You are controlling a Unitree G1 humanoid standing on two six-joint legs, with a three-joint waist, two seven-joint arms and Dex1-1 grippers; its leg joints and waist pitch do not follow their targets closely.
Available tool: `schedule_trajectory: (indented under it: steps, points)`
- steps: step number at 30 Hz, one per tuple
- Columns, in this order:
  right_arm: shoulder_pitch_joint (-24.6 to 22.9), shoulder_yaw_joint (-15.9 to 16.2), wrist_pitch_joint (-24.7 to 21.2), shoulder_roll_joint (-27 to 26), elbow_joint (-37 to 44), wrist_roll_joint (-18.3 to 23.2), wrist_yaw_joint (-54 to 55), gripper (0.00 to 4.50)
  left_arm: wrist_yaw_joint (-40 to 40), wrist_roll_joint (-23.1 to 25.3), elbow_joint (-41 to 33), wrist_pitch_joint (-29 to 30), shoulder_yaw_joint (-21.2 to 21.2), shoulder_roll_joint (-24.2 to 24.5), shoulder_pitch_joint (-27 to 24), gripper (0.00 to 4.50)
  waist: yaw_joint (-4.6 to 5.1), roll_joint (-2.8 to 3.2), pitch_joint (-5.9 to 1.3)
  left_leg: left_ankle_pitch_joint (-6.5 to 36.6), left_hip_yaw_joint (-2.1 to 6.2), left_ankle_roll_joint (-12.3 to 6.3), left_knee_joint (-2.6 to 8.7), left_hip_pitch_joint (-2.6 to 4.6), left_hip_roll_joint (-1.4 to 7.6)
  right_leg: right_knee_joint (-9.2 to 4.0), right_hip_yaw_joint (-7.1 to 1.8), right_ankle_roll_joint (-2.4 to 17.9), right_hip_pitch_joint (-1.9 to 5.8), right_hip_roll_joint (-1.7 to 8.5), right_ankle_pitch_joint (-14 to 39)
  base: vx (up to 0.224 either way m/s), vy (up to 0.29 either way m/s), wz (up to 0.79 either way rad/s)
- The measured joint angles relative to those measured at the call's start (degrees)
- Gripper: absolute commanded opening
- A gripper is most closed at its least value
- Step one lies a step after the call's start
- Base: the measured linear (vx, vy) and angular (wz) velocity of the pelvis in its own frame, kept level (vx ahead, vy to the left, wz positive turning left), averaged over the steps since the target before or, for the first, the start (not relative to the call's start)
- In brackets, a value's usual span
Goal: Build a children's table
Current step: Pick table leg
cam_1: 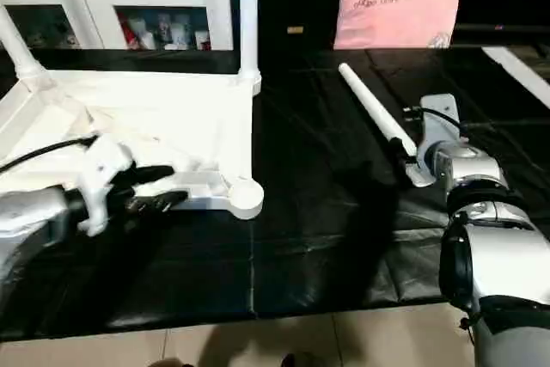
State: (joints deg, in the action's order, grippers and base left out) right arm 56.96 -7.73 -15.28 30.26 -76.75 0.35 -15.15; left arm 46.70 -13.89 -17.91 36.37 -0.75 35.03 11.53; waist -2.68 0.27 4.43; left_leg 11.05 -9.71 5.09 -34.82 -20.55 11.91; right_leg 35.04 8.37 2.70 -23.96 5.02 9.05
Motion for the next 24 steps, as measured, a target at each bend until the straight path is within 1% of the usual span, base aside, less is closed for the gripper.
schedule_trajectory:
  steps: [2, 4, 5, 6, 11, 14, 15, 16, 19, 20, 21, 24]
  points:
    - [0.17, -0.25, -0.62, 0.0, -0.07, 0.0, -0.28, 4.5, 0.08, 0.01, 0.0, 0.38, 0.0, 0.25, 0.0, 3.27, -0.11, 0.31, 0.2, 0.0, 0.0, 0.0, 0.0, 0.0, -0.01, 0.01, 0.0, 0.0, -0.01, 0.0, 0.0, 0.0, 0.0, 0.0]
    - [0.18, -0.33, -1.37, 0.01, -0.19, -0.09, -0.54, 4.5, 0.3, 0.01, 0.0, 0.86, -0.03, 0.49, 0.0, 3.47, -0.28, 0.48, 0.33, 0.0, 0.0, 0.0, 0.02, 0.0, 0.01, 0.0, 0.03, -0.01, -0.03, -0.01, 0.01, 0.0, 0.0, 0.0]
    - [0.18, -0.34, -2.0, 0.03, -0.33, -0.14, -0.96, 4.5, 0.34, -0.01, 0.0, 1.04, -0.07, 0.72, 0.0, 3.47, -0.31, 0.52, 0.35, 0.0, 0.0, 0.0, 0.04, -0.01, 0.01, -0.01, 0.03, 0.0, -0.05, -0.02, 0.01, 0.0, 0.0, 0.0]
    - [0.17, -0.33, -2.4, 0.02, -0.52, -0.21, -1.3, 4.5, 0.33, -0.04, -0.05, 1.16, -0.07, 0.91, 0.0, 3.62, -0.31, 0.55, 0.37, 0.0, 0.01, 0.0, 0.04, -0.04, 0.02, -0.02, 0.03, 0.0, -0.05, -0.02, 0.01, 0.0, 0.0, 0.0]
    - [0.16, 0.25, -5.59, -0.05, -0.67, -0.77, -3.45, 4.5, 0.48, -0.55, -1.32, 1.97, -0.24, 1.56, -0.04, 4.05, -0.34, 0.53, 0.43, 0.01, 0.0, -0.02, 0.03, -0.17, 0.02, -0.04, 0.04, 0.0, -0.07, -0.02, 0.01, 0.0, 0.0, 0.0]
    - [0.1, 0.17, -7.95, -0.4, -1.14, -0.73, -4.34, 4.5, 0.85, -1.1, -1.42, 2.28, -0.26, 2.13, -0.25, 4.26, -0.38, 0.51, 0.43, 0.0, 0.0, -0.02, 0.02, -0.17, 0.02, -0.03, 0.04, 0.0, -0.07, -0.02, 0.01, 0.0, 0.0, 0.0]
    - [0.1, 0.15, -8.72, -0.51, -1.17, -0.73, -4.68, 4.5, 1.23, -1.22, -1.51, 2.47, -0.29, 2.45, -0.34, 4.26, -0.37, 0.49, 0.44, 0.0, 0.0, -0.02, 0.01, -0.17, 0.02, -0.03, 0.05, 0.0, -0.06, -0.02, 0.01, 0.0, 0.0, 0.0]
    - [0.11, 0.03, -9.59, -0.58, -1.17, -0.67, -5.12, 4.5, 1.64, -1.44, -1.68, 2.68, -0.3, 2.78, -0.47, 4.47, -0.39, 0.49, 0.44, 0.0, 0.0, -0.02, 0.01, -0.17, 0.03, -0.03, 0.05, 0.0, -0.06, -0.02, 0.01, 0.0, 0.0, 0.0]
    - [0.12, 0.03, -10.85, -0.97, -1.16, -0.7, -6.05, 4.5, 2.26, -1.72, -2.08, 2.85, -0.38, 3.12, -0.53, 4.47, -0.5, 0.42, 0.4, 0.0, 0.0, -0.02, 0.01, -0.17, 0.03, -0.03, 0.05, 0.0, -0.06, -0.01, 0.01, 0.0, 0.0, 0.0]
    - [0.12, 0.09, -11.14, -1.19, -1.16, -0.73, -6.47, 4.33, 2.6, -1.8, -2.1, 2.85, -0.48, 3.31, -0.56, 4.5, -0.52, 0.39, 0.39, 0.0, -0.01, -0.02, 0.01, -0.17, 0.03, -0.03, 0.05, 0.0, -0.06, -0.01, 0.01, 0.0, 0.0, 0.0]
    - [0.12, 0.22, -11.52, -1.45, -1.16, -0.77, -6.66, 4.33, 2.95, -2.03, -2.14, 2.85, -0.74, 3.71, -0.69, 4.5, -0.52, 0.37, 0.38, 0.0, -0.02, -0.02, 0.01, -0.17, 0.03, -0.02, 0.05, 0.0, -0.06, -0.01, 0.01, 0.0, 0.0, 0.0]
    - [0.12, 0.29, -11.66, -2.03, -1.13, -0.97, -6.64, 4.05, 3.69, -2.56, -2.74, 3.29, -1.39, 4.26, -1.31, 4.5, -0.57, 0.12, 0.3, 0.0, -0.02, -0.01, 0.0, -0.16, 0.03, 0.01, 0.04, 0.0, -0.06, 0.0, 0.01, 0.0, 0.0, 0.0]
